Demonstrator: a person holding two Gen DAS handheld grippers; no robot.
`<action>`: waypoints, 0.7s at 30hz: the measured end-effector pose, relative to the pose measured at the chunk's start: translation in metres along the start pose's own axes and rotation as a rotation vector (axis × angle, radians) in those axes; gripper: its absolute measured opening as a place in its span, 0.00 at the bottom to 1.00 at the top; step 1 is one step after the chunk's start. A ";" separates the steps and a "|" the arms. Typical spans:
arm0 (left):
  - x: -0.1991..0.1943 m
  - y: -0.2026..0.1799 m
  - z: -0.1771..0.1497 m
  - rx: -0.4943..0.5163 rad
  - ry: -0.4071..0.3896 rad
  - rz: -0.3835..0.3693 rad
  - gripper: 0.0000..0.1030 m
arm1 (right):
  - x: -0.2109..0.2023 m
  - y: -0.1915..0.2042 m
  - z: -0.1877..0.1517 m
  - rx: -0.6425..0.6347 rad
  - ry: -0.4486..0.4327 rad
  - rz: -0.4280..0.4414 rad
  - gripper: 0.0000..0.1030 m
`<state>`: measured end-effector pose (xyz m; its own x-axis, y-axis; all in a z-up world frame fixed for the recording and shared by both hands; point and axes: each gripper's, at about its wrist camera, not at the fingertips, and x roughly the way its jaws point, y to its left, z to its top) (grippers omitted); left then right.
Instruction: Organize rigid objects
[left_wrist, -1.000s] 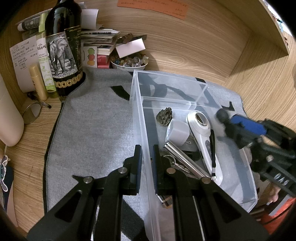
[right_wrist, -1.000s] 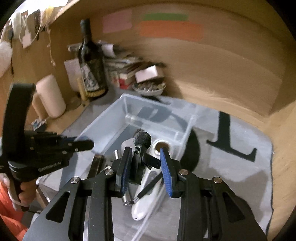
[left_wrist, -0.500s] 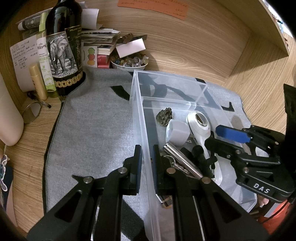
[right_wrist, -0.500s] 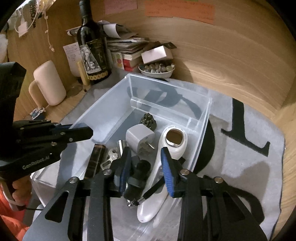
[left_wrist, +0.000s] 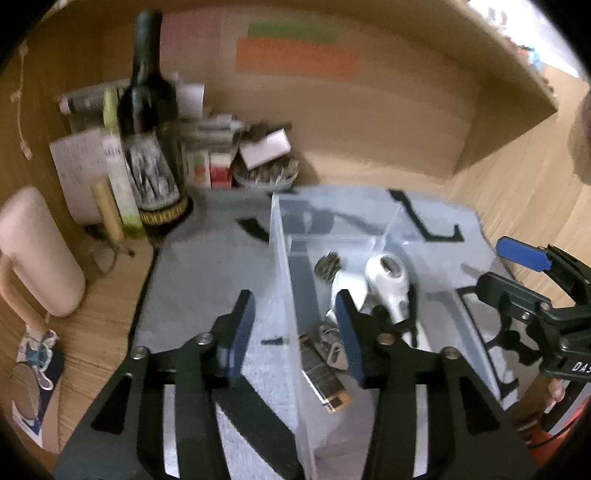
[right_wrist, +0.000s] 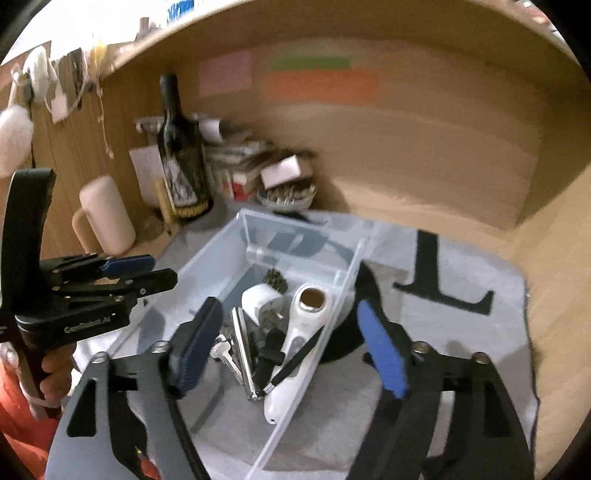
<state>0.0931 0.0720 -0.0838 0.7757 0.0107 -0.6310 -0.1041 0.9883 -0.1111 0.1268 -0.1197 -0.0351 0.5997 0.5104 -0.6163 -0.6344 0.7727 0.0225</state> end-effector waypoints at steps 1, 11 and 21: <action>-0.007 -0.003 0.001 0.005 -0.021 -0.002 0.54 | -0.007 -0.001 0.000 0.006 -0.018 -0.005 0.80; -0.091 -0.044 0.000 0.083 -0.276 -0.020 0.91 | -0.084 -0.008 -0.011 0.055 -0.214 -0.076 1.00; -0.145 -0.066 -0.018 0.103 -0.414 -0.031 0.99 | -0.139 -0.008 -0.028 0.070 -0.341 -0.134 1.00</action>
<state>-0.0244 0.0028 0.0012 0.9641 0.0203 -0.2648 -0.0307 0.9989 -0.0350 0.0350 -0.2071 0.0279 0.8107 0.4903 -0.3201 -0.5113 0.8591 0.0208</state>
